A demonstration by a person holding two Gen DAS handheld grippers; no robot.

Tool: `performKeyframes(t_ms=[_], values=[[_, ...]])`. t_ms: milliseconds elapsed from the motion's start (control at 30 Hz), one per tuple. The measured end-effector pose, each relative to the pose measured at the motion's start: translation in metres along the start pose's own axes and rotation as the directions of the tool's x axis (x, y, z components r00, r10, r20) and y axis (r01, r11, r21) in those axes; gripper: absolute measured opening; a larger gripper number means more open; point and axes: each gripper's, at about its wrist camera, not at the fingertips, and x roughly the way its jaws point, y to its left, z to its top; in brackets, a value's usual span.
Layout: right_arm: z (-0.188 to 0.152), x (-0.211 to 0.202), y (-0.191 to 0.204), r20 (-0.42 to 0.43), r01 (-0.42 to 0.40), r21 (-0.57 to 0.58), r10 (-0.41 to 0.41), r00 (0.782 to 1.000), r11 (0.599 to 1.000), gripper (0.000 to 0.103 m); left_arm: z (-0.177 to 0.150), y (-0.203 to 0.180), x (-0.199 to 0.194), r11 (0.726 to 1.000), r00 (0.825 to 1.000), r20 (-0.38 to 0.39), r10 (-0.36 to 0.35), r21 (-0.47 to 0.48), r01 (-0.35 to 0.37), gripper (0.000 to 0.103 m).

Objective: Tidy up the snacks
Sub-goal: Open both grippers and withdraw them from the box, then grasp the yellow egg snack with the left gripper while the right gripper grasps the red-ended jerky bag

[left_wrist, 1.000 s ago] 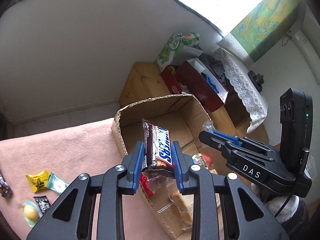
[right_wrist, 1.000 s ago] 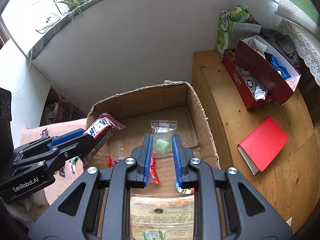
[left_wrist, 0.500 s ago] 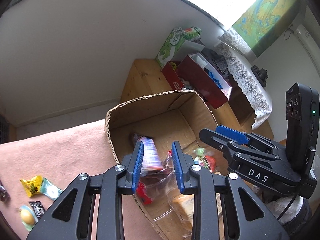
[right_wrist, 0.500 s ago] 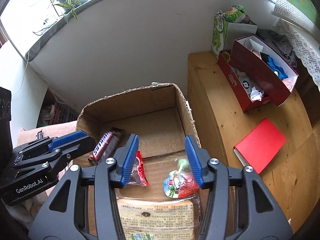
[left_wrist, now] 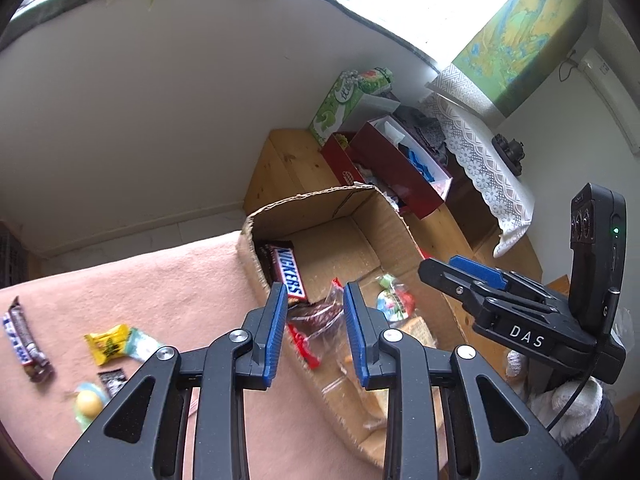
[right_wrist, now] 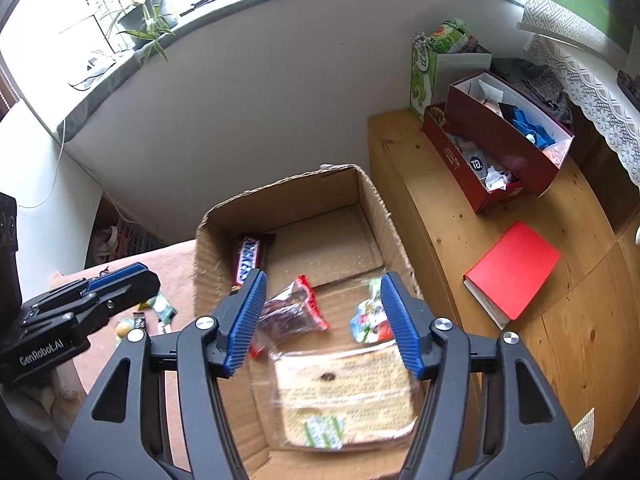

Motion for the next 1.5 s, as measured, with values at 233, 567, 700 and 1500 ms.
performKeyframes(t_ms=[233, 567, 700, 1500], values=[[-0.035, -0.031, 0.033, -0.005, -0.071, -0.002, 0.071, 0.997, 0.997, 0.062, -0.016, 0.031, -0.045, 0.999, 1.000, 0.011, 0.018, -0.034, -0.018, 0.027], [-0.111, -0.047, 0.110, -0.097, -0.141, -0.092, 0.132, 0.986, 0.986, 0.062, -0.049, 0.095, -0.097, 0.990, 0.996, 0.009, 0.092, -0.110, -0.090, 0.027], [-0.144, -0.041, 0.141, -0.174, -0.196, -0.126, 0.173, 0.970, 0.972, 0.062, -0.071, 0.113, -0.105, 0.988, 0.995, -0.016, 0.102, -0.117, -0.103, 0.027], [-0.222, 0.014, 0.208, -0.359, -0.220, -0.277, 0.112, 0.927, 0.936, 0.062, -0.100, 0.142, -0.067, 0.985, 0.984, -0.096, 0.150, -0.076, -0.158, 0.027]])
